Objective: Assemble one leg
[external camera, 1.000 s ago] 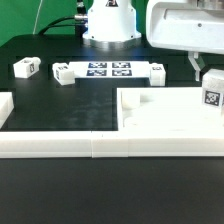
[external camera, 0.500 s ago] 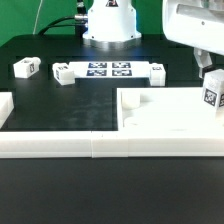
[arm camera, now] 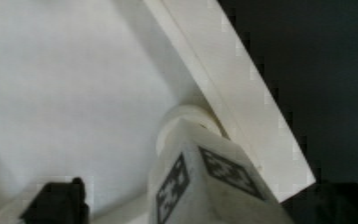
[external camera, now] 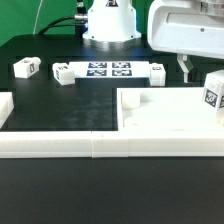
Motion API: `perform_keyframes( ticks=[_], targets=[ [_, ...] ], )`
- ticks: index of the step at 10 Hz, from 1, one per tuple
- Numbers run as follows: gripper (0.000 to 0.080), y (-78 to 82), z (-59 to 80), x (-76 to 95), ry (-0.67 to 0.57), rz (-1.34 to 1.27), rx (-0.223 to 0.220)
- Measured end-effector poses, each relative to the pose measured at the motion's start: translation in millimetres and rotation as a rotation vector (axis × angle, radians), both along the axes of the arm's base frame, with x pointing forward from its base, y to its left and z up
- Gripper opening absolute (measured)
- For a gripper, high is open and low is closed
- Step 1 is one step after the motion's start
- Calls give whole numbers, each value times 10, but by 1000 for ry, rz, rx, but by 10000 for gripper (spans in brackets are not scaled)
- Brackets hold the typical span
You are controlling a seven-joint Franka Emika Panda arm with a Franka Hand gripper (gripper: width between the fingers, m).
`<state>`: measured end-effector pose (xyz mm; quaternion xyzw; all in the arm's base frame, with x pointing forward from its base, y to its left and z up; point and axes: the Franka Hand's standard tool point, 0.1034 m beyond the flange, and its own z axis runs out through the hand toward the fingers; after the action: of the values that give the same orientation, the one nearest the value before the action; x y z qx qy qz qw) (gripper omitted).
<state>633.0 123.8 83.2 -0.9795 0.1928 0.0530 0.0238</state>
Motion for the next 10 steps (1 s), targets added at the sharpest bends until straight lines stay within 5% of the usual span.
perform_keyframes(
  ticks=[7,10],
  targets=[
    [649,-18,-30,38,2,656,55],
    [611,-21,-32,43,-4,686,58]
  ],
)
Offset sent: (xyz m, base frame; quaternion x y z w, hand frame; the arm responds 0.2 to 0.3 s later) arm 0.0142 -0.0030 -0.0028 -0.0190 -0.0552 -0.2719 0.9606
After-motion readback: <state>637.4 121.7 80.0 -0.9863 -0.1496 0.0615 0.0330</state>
